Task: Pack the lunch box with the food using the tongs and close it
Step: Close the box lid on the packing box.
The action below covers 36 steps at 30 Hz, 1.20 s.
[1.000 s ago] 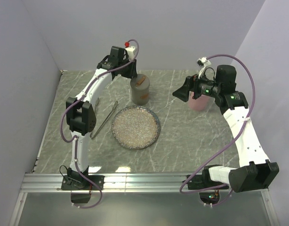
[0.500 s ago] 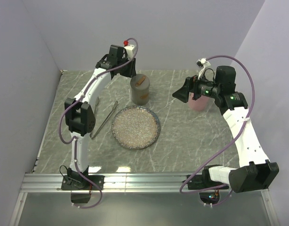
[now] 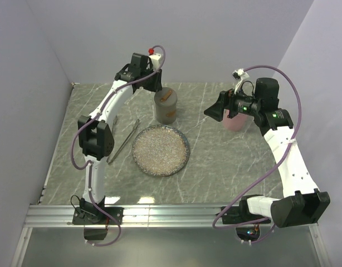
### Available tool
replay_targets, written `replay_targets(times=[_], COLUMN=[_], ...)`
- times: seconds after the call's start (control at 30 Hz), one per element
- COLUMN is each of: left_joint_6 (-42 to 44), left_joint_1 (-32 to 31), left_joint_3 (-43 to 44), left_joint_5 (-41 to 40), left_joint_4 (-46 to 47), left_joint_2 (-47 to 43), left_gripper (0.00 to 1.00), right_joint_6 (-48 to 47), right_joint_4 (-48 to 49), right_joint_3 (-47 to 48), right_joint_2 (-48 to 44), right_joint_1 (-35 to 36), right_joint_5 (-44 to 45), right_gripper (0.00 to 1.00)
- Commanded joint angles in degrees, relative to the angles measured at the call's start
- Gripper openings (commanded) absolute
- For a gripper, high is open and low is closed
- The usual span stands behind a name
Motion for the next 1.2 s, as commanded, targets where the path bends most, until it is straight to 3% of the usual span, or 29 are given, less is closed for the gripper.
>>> replay_targets(times=[0.0, 0.33, 0.43, 0.57, 0.67, 0.83, 0.97, 1.17], left_joint_6=[0.9, 0.4, 0.6, 0.7, 1.6, 7.9, 14.3, 16.6], left_joint_1=[-0.1, 0.1, 0.1, 0.6, 0.8, 1.2, 1.1, 0.4], left_joint_3=[0.3, 0.6, 1.2, -5.3, -0.6, -1.8, -4.9, -6.5], left_joint_5=[-0.5, -0.6, 0.1, 3.4, 2.7, 2.0, 9.0, 11.2], left_joint_4=[0.4, -1.0, -0.8, 5.9, 4.1, 5.5, 3.3, 0.8], left_joint_2=[1.4, 2.4, 1.4, -5.4, -7.0, -11.6, -13.6, -12.8], left_gripper=[0.32, 0.3, 0.37, 0.44, 0.47, 0.49, 0.49, 0.47], right_joint_6=[-0.8, -0.8, -0.8, -0.8, -0.8, -0.1, 0.1, 0.1], right_joint_4=[0.5, 0.7, 0.6, 0.9, 0.8, 2.0, 2.2, 2.0], right_joint_3=[0.0, 0.2, 0.0, -1.3, -1.7, -2.0, -2.3, -2.1], right_joint_2=[-1.6, -1.4, -1.4, -2.2, -2.2, -2.2, -2.5, -2.6], right_joint_1=[-0.2, -0.2, -0.3, -0.2, -0.2, -0.3, -0.2, -0.2], right_joint_5=[-0.3, -0.6, -0.7, -0.7, -0.8, -1.3, -1.4, -1.4], right_gripper=[1.0, 1.0, 1.0, 1.0, 1.0, 1.0, 1.0, 1.0])
